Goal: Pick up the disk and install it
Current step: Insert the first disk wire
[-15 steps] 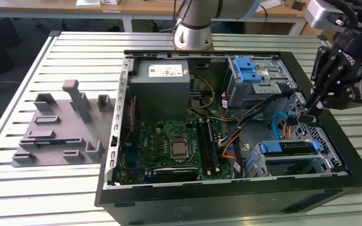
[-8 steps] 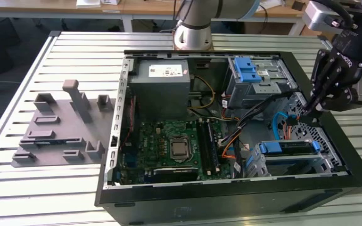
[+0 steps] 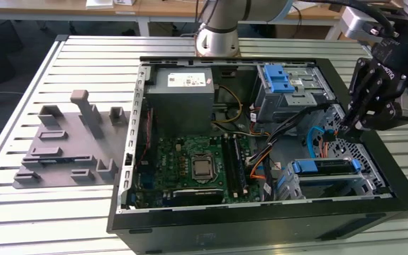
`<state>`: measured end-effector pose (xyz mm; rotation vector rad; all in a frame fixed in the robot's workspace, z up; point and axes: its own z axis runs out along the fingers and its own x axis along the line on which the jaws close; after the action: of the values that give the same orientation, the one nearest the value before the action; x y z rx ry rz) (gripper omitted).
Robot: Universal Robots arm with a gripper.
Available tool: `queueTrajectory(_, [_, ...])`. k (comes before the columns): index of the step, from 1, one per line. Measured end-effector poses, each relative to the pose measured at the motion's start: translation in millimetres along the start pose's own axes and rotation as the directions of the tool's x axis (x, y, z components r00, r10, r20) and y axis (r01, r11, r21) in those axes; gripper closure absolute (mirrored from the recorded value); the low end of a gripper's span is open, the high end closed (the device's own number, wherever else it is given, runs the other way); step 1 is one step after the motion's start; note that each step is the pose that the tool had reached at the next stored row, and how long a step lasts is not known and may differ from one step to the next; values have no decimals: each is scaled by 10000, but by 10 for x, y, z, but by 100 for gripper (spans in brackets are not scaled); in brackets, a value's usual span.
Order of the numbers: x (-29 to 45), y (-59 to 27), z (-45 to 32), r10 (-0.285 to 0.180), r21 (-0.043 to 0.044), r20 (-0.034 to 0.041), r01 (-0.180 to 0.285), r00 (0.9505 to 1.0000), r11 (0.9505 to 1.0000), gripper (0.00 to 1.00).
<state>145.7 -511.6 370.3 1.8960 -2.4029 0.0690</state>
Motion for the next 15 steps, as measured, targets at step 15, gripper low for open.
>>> queueTrajectory(15, [-133,9,79,354,20,-202,-353,9992,9994,69])
